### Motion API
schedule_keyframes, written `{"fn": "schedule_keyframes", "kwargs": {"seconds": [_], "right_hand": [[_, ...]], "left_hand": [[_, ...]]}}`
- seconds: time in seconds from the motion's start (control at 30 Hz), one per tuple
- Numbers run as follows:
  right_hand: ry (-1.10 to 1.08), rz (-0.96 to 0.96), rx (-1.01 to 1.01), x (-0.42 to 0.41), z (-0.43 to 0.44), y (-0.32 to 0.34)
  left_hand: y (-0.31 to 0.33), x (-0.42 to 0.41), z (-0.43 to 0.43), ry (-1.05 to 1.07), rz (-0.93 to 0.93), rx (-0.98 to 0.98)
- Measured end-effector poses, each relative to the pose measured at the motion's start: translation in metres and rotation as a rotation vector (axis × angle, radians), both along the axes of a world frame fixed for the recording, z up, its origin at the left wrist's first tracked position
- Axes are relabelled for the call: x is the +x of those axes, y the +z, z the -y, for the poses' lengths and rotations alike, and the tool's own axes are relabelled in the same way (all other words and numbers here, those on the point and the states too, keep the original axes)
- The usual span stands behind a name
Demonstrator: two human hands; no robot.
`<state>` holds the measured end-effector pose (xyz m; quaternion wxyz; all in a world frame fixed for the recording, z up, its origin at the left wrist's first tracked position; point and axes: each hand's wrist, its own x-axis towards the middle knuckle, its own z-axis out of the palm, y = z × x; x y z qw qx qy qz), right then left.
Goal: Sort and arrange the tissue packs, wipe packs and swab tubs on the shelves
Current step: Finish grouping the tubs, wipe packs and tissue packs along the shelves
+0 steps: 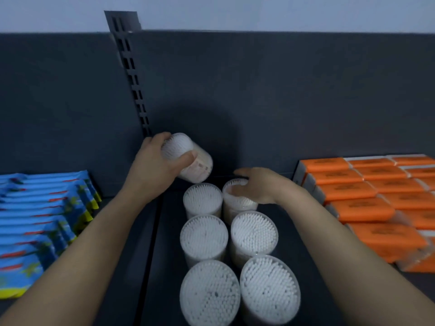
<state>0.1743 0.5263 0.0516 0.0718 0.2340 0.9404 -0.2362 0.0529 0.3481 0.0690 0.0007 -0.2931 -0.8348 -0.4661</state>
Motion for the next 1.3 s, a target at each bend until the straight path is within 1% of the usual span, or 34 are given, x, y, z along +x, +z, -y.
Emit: {"fn": "schedule_keyframes", "kwargs": {"seconds": [0.1,0.3,0.4,0.5,0.57,0.67,0.73,0.9,1.03,1.23,1.3], "right_hand": [[-0.136,-0.176,0.029,0.004,-0.003,0.006],[-0.338,-0.375,0.209,0.039,-0.007,0.037],[-0.408,-0.414,0.283,0.066,-0.005,0.050],[-0.455,-0.432,0.367,0.095,-0.005,0.058],[-0.485,-0.449,0.418,0.113,-0.006,0.059],[-0.510,-0.478,0.449,0.138,-0.010,0.058],[-0.511,-0.495,0.430,0.150,-0.013,0.056],[-0.394,-0.554,0.363,0.168,-0.019,0.057],[-0.285,-0.575,0.315,0.180,-0.026,0.052],[-0.151,-0.600,0.224,0.182,-0.032,0.042],[-0.119,-0.590,0.198,0.180,-0.031,0.040]], "left_hand": [[0.005,0.000,-0.004,-0.063,0.004,0.028],[0.023,0.012,-0.025,-0.283,-0.013,0.069],[0.028,0.030,-0.042,-0.441,-0.008,0.053],[0.031,0.056,-0.055,-0.622,0.084,0.015],[0.031,0.075,-0.060,-0.707,0.087,-0.016],[0.025,0.103,-0.068,-0.803,0.060,-0.105],[0.020,0.121,-0.072,-0.862,0.056,-0.213],[0.003,0.162,-0.082,-0.871,-0.152,-0.547],[-0.012,0.186,-0.087,-0.790,-0.222,-0.745],[-0.018,0.211,-0.083,-0.682,-0.232,-0.840],[-0.013,0.214,-0.078,-0.663,-0.208,-0.835]]}}
